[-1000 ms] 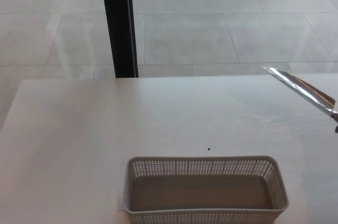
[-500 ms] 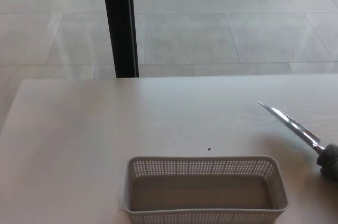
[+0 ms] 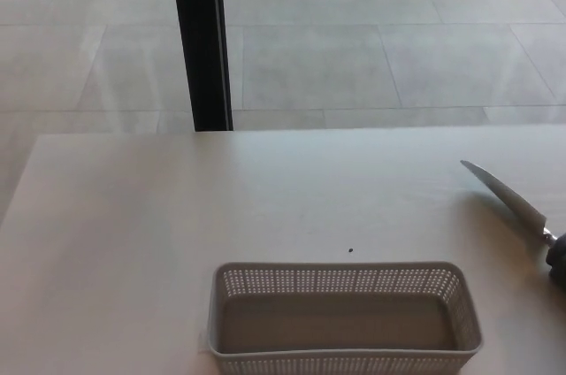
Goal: A garden tool is kept on the righthand side and a container is kept on the lefthand side on a desk infront of the robot. the robot uses its right hand to pick up the garden tool and makes a scooping motion inside the container
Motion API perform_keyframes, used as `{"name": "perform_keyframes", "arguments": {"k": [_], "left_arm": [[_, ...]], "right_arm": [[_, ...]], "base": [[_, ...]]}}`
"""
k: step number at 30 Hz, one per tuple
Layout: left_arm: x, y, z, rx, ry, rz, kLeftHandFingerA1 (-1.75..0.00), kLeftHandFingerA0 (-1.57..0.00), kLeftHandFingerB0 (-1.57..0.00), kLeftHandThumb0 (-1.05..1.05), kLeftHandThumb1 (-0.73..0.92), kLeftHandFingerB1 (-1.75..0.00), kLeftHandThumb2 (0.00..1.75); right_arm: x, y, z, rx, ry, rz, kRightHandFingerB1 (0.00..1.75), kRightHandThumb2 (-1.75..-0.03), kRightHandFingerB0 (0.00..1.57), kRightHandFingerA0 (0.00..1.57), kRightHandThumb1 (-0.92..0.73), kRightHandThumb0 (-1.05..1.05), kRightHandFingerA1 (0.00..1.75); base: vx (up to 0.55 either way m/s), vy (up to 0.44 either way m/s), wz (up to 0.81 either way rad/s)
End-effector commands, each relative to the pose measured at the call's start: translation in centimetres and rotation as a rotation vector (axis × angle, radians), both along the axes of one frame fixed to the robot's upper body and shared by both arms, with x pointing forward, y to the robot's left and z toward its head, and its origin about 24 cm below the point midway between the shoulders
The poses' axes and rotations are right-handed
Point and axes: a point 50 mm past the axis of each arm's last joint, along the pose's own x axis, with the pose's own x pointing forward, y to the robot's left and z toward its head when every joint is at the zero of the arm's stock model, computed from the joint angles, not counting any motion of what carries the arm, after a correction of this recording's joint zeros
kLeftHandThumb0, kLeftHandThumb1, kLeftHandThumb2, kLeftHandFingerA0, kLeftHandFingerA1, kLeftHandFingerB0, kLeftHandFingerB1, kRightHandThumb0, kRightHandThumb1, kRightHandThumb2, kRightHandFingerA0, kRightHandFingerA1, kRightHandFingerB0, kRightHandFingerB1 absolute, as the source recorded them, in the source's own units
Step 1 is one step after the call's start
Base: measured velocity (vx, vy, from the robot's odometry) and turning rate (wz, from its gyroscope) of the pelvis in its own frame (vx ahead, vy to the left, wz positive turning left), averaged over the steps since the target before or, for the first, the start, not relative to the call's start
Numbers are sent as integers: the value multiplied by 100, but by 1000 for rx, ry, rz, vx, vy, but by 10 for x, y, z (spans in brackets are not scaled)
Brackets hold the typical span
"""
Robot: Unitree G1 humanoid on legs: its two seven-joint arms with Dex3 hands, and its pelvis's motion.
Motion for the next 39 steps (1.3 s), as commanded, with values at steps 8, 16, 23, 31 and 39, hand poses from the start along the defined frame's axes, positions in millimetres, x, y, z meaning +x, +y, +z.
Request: {"name": "perform_keyframes", "arguments": {"k": [8,16,23,31,39], "left_arm": [[5,7,7,19,-20,-23,-69,-54,-54,-55,64,-52,59],[2,5,5,13,-9,-8,-67,-57,-53,-54,63,-50,59],[-1,6,4,23,14,4,-61,-56,-55,-53,63,-48,59],[-3,4,2,16,12,4,-64,-56,-55,-52,64,-49,59],[-3,3,1,11,-3,29,-65,-56,-54,-50,62,-48,59]], "right_arm": [[-8,17,23,-12,-6,199,2,-113,0,0,-76,-105,22],[-26,9,58,21,-165,226,1,-119,0,0,-80,-105,20],[-55,-47,105,-32,-329,100,3,-122,0,0,-80,-105,21],[-120,-130,114,37,-538,-304,18,-97,0,0,-65,-101,25],[-188,-165,28,247,-559,-671,46,-62,0,0,-74,-69,17]], "base": [[0,0,0],[0,0,0],[0,0,0],[0,0,0],[0,0,0]]}}
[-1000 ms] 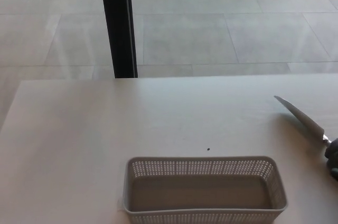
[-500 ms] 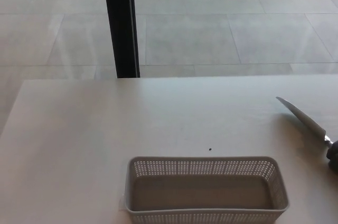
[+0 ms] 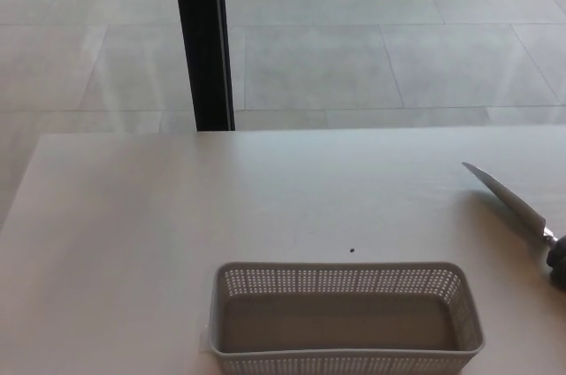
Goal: A garden tool is kept on the righthand side and a container is kept on the lefthand side on a desk infront of the robot. the robot uses its right hand to pick up the garden tool and makes a scooping motion inside the container
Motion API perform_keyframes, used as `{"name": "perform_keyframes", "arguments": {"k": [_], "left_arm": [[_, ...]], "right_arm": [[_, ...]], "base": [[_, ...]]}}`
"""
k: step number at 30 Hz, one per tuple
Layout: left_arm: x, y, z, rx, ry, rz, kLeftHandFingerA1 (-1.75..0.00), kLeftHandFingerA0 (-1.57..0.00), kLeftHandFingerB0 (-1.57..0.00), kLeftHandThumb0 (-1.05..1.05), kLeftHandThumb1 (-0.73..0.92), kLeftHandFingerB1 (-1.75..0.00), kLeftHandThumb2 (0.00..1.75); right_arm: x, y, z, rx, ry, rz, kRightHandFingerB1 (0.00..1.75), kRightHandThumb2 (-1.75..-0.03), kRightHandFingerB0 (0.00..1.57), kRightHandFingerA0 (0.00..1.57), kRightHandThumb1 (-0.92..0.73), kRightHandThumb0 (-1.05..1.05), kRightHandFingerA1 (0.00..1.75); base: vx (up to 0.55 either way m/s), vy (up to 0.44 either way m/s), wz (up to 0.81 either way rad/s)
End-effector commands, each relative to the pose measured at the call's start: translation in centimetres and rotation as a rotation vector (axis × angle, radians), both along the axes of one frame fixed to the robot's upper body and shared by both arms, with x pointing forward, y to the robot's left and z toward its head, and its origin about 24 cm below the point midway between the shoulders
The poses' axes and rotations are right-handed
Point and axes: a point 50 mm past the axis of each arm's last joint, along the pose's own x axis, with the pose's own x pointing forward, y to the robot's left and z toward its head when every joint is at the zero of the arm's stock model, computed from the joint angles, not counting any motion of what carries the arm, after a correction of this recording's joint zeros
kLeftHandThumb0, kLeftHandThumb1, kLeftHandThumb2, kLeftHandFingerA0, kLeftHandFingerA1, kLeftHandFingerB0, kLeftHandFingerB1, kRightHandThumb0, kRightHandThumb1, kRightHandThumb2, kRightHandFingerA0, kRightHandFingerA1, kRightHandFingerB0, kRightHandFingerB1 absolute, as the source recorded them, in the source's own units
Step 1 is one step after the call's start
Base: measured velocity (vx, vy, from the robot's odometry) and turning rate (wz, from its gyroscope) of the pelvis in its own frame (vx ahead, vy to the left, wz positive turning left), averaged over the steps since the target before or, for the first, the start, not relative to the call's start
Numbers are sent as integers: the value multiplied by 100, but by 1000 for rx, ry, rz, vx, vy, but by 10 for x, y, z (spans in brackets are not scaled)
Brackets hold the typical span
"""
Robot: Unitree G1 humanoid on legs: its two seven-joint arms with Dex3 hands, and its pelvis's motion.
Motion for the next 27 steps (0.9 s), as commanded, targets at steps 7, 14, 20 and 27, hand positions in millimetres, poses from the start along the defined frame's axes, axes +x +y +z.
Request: {"name": "perform_keyframes", "arguments": {"k": [7,14,20,27], "left_arm": [[-9,1,-1,8,19,14,-66,-55,-53,-50,64,-50,59],[-14,3,0,4,20,33,-67,-56,-53,-52,63,-51,59],[-17,5,1,33,38,7,-67,-58,-51,-51,67,-50,60],[-21,4,-2,41,61,72,-71,-64,-56,-50,63,-52,59]], "right_arm": [[-135,-24,-172,803,-501,-711,53,-109,0,4,-59,-35,57],[-161,4,-217,1008,-462,-745,50,-78,4,0,-64,-63,46],[-169,16,-228,1062,-429,-748,53,-61,5,7,-70,-57,71],[-166,22,-234,1073,-368,-691,50,-88,5,20,-56,-59,59]], "base": [[0,0,0],[0,0,0],[0,0,0],[0,0,0]]}}
